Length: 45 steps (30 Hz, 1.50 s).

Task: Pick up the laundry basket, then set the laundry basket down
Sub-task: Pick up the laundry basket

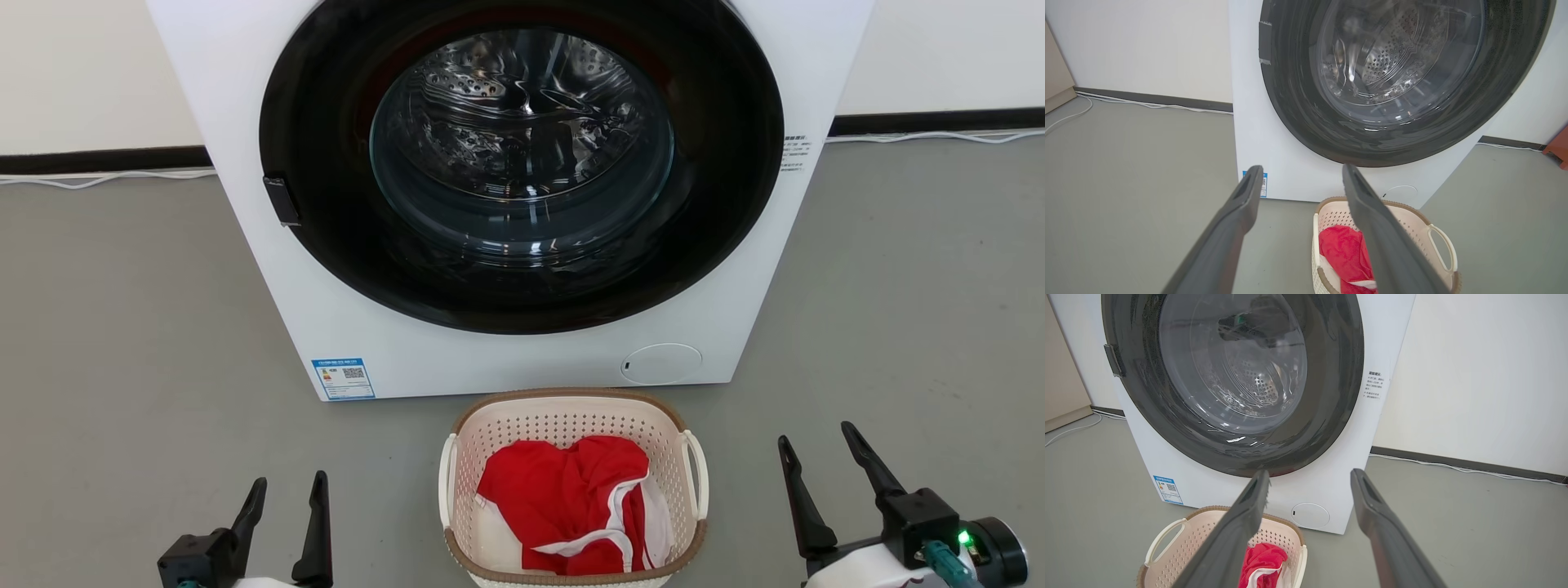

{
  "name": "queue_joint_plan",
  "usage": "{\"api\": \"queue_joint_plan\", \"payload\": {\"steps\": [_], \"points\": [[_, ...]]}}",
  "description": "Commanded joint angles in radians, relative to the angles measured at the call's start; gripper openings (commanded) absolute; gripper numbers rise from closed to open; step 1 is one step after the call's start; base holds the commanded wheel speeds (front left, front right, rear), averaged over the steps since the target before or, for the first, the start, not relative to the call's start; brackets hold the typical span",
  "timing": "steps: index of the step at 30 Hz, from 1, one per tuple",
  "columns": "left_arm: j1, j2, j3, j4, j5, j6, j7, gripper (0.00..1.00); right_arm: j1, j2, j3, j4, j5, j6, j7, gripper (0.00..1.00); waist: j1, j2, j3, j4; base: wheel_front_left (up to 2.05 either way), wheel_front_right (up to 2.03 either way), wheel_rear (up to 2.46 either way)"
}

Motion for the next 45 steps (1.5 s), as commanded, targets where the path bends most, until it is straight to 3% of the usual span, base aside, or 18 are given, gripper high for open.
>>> {"api": "queue_joint_plan", "payload": {"steps": [1, 14, 24, 30, 37, 45], "points": [[-0.016, 0.011, 0.026, -0.029, 0.036, 0.007, -0.015, 1.00, -0.011, -0.012, 0.028, -0.029, -0.042, 0.007, -0.022, 1.00, 0.0000, 0.0000, 0.001, 0.000, 0.00, 0.00, 0.00], [-0.025, 0.011, 0.024, -0.034, 0.036, 0.007, -0.015, 1.00, -0.015, -0.003, 0.020, -0.032, -0.036, 0.007, -0.022, 1.00, 0.0000, 0.0000, 0.035, -0.004, 0.00, 0.00, 0.00], [-0.153, 0.011, -0.015, -0.037, 0.023, 0.013, -0.015, 1.00, -0.119, 0.009, 0.007, -0.035, -0.026, 0.007, -0.022, 1.00, 0.0000, 0.0000, 0.230, 0.003, 0.00, 0.00, 0.00], [-0.300, 0.011, -0.081, 0.002, -0.002, 0.026, -0.015, 1.00, -0.240, 0.022, -0.042, 0.041, -0.025, 0.007, -0.022, 1.00, 0.0000, 0.0000, 0.402, 0.013, 0.00, 0.00, 0.00], [-0.518, 0.011, -0.180, 0.129, -0.035, 0.043, -0.015, 1.00, -0.432, 0.021, -0.054, 0.162, -0.069, 0.007, -0.022, 1.00, 0.0000, 0.0000, 0.618, 0.013, 0.00, 0.00, 0.00], [-0.669, 0.011, -0.225, 0.292, -0.076, 0.071, -0.015, 1.00, -0.561, 0.020, -0.068, 0.263, -0.118, 0.007, -0.022, 1.00, 0.0000, 0.0000, 0.738, -0.004, 0.00, 0.00, 0.00]]}}
